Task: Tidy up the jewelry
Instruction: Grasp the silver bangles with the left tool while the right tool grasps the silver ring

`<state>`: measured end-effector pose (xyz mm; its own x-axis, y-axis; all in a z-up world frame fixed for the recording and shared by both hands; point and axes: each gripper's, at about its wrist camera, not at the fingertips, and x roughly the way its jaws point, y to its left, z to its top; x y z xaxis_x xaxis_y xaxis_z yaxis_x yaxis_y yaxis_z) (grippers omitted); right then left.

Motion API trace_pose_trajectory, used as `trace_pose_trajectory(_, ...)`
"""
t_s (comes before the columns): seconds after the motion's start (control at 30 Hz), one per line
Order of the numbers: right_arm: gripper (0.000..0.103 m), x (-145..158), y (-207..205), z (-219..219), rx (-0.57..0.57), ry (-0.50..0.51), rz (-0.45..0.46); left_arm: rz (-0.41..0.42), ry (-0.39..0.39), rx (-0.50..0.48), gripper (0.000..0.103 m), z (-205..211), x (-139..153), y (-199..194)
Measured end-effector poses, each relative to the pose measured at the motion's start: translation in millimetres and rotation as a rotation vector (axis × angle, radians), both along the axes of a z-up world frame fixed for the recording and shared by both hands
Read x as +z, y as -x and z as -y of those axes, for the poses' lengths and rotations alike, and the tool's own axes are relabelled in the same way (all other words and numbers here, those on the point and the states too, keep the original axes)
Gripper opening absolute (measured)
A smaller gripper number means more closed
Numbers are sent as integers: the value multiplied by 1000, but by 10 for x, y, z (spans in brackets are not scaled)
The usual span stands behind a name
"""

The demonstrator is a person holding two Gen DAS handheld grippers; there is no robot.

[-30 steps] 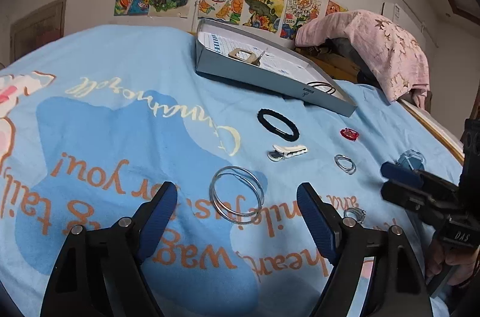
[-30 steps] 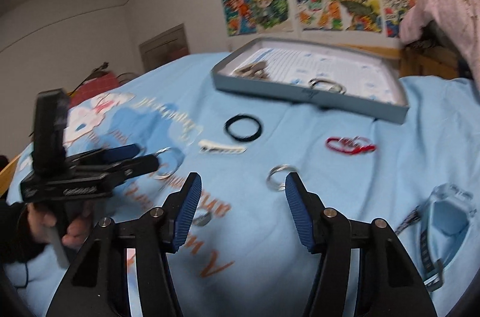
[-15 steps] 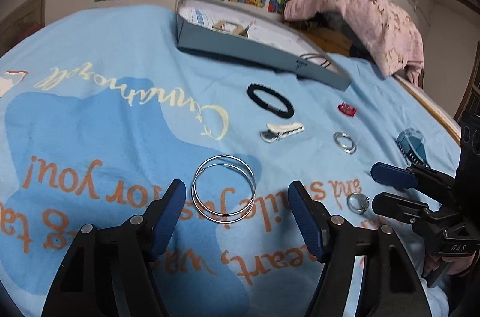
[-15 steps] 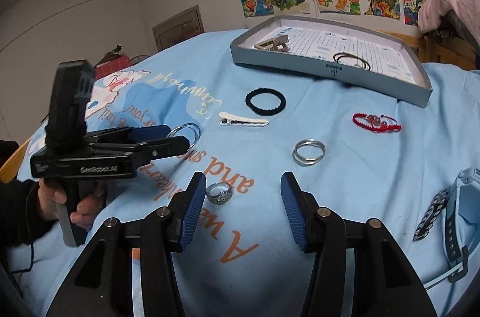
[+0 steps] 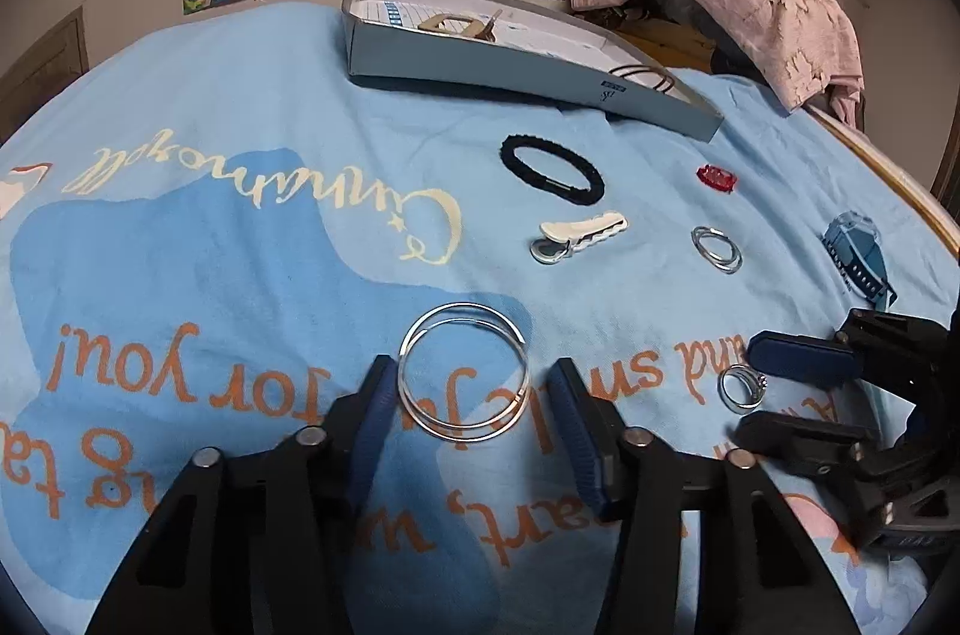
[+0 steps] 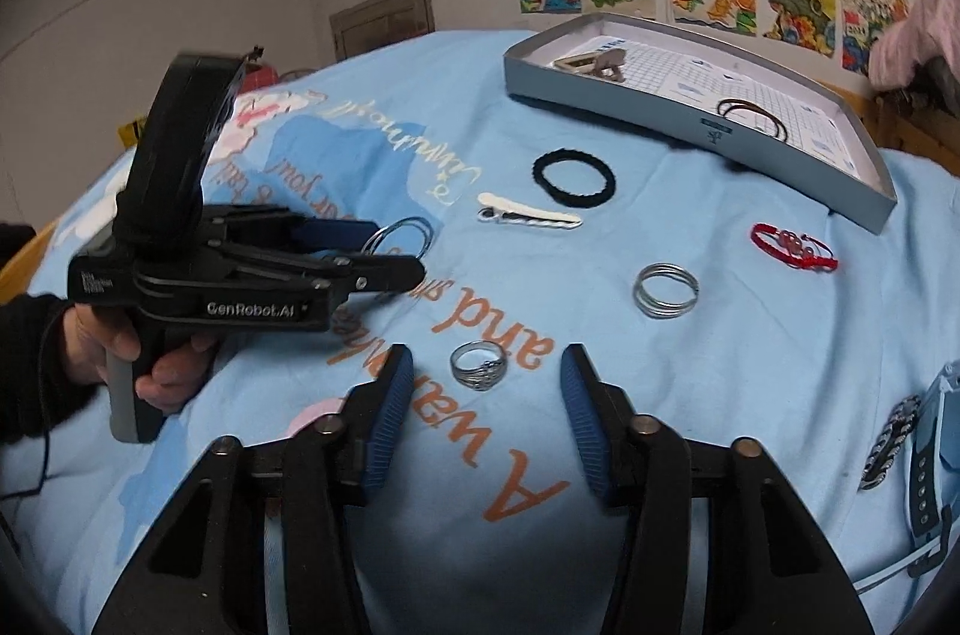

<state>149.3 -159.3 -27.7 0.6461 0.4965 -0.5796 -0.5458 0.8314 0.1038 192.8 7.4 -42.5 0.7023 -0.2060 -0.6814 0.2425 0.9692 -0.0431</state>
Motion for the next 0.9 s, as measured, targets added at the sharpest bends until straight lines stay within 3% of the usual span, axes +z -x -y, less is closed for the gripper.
trace_pose_trajectory(0.13,34,-10,18,-71,-6,48,8,-10,-18,-7,43,38,-15,-8)
trace_pose_trajectory(0.77,33,-24,-24,-50,-11,35,-35,-30,-74,-61,43,139,-47,37)
trace_pose_trajectory(0.8,30,-26,-24,-53,-11,37,-35,-30,-78,-59,43,146,-50,36)
trace_pose_trajectory(0.83,19,-30,-24,-58,-11,39,-35,-27,-85,-58,43,153,-51,42)
trace_pose_trajectory(0.9,18,-33,-30,-61,-13,42,-37,-24,-88,-60,43,158,-49,52)
